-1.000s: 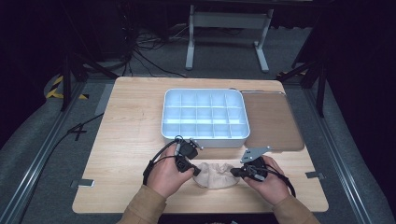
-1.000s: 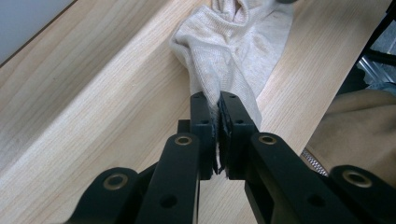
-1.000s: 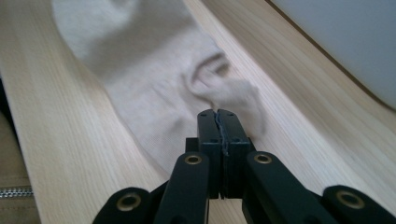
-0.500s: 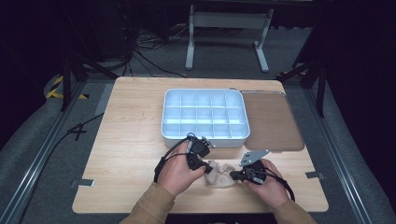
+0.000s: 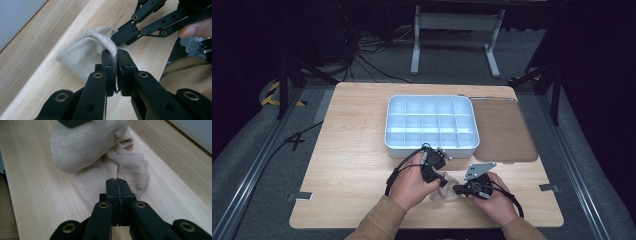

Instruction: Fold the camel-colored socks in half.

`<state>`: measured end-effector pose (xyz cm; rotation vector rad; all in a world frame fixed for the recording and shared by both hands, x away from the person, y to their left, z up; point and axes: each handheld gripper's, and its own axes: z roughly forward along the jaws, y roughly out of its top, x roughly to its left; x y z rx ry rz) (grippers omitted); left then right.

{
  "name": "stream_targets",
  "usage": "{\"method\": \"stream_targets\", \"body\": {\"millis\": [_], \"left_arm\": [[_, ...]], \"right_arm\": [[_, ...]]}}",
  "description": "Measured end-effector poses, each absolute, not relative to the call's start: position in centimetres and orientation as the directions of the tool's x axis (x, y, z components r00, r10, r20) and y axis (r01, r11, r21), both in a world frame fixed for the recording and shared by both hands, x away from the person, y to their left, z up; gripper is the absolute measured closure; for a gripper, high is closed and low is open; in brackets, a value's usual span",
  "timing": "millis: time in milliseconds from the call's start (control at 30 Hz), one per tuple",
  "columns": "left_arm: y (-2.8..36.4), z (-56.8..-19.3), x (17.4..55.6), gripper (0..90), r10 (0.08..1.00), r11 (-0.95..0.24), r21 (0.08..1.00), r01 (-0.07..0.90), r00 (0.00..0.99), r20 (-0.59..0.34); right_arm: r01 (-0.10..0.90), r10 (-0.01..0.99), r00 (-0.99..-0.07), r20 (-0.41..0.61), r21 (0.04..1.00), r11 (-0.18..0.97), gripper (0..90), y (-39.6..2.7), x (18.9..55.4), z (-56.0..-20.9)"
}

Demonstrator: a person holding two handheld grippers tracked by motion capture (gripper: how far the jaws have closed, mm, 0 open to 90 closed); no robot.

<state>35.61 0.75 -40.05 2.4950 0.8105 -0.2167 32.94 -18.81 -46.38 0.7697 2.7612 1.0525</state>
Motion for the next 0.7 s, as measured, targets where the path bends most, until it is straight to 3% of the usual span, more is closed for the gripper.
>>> {"method": "stream_targets", "body": {"millis": [700], "left_arm": [[-0.8,-41.7,36.1,84.9,0.522,-0.698,0.408,0.588,0.808,-0.272]], "right_arm": [[0.407,0.483,-0.873,0.07,0.649,0.643,86.8,-19.1,32.5,-46.1]]}}
